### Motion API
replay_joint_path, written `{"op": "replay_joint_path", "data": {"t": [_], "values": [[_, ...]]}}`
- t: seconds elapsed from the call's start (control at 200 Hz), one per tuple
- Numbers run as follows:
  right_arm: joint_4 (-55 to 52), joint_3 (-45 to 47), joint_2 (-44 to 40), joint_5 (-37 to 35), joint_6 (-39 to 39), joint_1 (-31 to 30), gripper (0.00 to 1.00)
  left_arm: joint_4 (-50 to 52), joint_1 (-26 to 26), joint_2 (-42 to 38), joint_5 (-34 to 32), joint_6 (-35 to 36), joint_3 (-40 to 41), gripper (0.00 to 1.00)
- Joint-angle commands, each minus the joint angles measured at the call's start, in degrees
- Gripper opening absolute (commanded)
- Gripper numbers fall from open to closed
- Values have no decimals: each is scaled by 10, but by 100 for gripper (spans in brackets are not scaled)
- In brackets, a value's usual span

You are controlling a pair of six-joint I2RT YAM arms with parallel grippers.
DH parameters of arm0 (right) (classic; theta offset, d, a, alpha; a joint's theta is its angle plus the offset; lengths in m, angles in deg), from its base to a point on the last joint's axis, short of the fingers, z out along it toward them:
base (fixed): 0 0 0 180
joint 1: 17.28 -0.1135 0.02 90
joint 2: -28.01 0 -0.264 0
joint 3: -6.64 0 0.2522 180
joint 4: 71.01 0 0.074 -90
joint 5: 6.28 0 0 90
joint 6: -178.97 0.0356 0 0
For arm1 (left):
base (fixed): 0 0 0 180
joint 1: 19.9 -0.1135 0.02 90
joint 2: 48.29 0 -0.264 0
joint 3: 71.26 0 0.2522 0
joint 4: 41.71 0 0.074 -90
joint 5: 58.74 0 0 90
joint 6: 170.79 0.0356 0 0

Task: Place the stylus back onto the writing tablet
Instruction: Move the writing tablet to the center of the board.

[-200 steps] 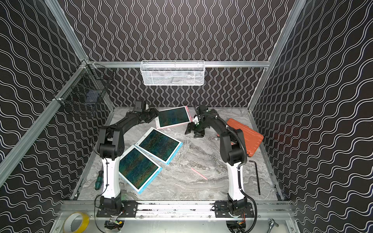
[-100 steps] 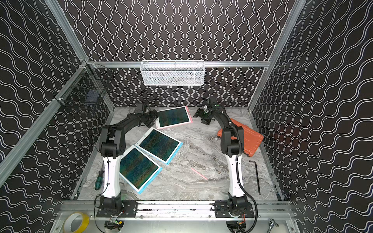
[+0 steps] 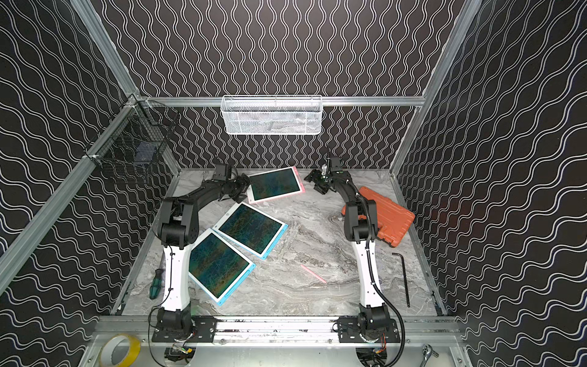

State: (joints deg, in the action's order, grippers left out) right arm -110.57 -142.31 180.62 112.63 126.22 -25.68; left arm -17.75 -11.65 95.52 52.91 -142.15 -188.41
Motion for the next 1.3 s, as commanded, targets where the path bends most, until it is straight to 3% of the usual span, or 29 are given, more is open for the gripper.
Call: {"op": "replay_joint_path", "data": {"t": [0.0,0.581,0.931,1.296], "values": [[-11,-45,27,29,19,9,77,3,3,9,16,-7,-15,89],[-33,-43,31,54,8,16,74,12,62,40,46,-28,-53,89],[-7,216,-125,58,-38,3,72,3,84,9,57,-29,0,89],[-44,373,-216,64,-97,0,73,16,99,-60,78,13,95,89]]}}
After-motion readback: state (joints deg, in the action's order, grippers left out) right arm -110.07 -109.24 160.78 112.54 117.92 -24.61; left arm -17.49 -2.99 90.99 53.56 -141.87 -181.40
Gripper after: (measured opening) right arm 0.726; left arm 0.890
